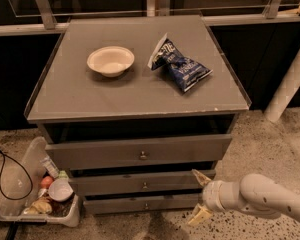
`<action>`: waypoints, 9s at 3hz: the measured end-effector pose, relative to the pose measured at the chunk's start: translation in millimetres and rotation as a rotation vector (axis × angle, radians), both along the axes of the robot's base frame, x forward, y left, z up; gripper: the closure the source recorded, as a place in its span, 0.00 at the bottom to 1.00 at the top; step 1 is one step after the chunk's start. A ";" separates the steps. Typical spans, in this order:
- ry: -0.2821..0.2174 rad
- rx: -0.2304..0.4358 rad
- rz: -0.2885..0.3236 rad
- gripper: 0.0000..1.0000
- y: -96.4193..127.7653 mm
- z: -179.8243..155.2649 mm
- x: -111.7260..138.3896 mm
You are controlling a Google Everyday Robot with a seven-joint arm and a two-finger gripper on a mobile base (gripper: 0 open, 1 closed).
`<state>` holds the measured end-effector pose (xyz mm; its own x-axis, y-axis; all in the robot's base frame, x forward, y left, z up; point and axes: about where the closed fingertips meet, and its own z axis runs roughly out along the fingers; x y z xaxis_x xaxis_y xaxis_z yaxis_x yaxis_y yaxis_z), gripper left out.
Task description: Open middle drawer
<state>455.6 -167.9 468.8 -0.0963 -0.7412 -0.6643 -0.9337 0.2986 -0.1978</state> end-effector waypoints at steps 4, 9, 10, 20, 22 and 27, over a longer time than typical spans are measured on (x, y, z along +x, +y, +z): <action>-0.046 0.127 0.056 0.00 33.6 -45.7 68.9; -0.097 0.064 0.054 0.43 31.2 -65.1 94.7; -0.097 0.065 0.054 0.66 31.1 -65.0 94.7; -0.070 0.132 0.109 0.34 25.0 -63.3 62.8; -0.067 0.136 0.125 0.81 21.8 -58.1 52.5; -0.058 0.159 0.163 0.35 29.8 -54.6 32.1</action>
Offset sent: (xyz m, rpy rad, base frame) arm 0.0686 0.0402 -0.0442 0.1575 -0.0397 0.0713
